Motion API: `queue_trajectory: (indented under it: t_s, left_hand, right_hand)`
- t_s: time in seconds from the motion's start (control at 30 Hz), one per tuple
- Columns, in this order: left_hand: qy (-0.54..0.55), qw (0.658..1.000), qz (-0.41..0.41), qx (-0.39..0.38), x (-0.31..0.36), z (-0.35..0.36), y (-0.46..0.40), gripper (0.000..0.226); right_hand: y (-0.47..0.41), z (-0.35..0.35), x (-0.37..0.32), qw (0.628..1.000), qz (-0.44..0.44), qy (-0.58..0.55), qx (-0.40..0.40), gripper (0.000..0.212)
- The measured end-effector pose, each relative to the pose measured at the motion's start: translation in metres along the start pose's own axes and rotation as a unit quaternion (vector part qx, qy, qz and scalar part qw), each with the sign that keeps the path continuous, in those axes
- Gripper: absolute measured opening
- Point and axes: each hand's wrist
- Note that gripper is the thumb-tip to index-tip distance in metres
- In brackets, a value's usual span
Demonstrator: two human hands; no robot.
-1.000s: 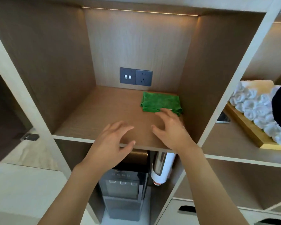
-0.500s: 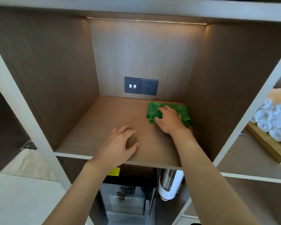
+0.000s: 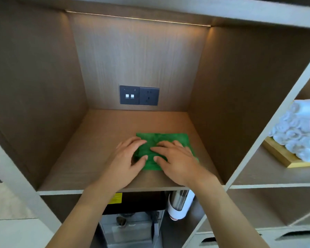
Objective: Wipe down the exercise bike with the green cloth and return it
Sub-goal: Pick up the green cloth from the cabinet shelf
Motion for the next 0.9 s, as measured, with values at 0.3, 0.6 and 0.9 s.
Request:
queue_trajectory:
  t_s: [0.3, 0.6, 0.9]
  left_hand:
    - [0.016, 0.998, 0.019, -0.050, -0.004, 0.002, 0.000, 0.047]
    - [0.010, 0.998, 0.043, -0.055, 0.008, -0.010, 0.030, 0.039]
    - [-0.042, 0.999, 0.012, 0.003, 0.019, 0.000, 0.092, 0.039]
  right_hand:
    - [0.009, 0.000, 0.010, 0.999, 0.008, -0.049, 0.019, 0.057]
    - [0.039, 0.013, 0.006, 0.998, -0.036, -0.052, 0.025, 0.057]
    - [0.071, 0.044, -0.017, 0.989, -0.101, -0.021, 0.102, 0.052]
Point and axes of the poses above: each hand's wrist, its own y-axis away from the middle knuckle, its own z-axis out of the palm, x = y × z, and after that the axes turned 7 degrees about -x, right-handed
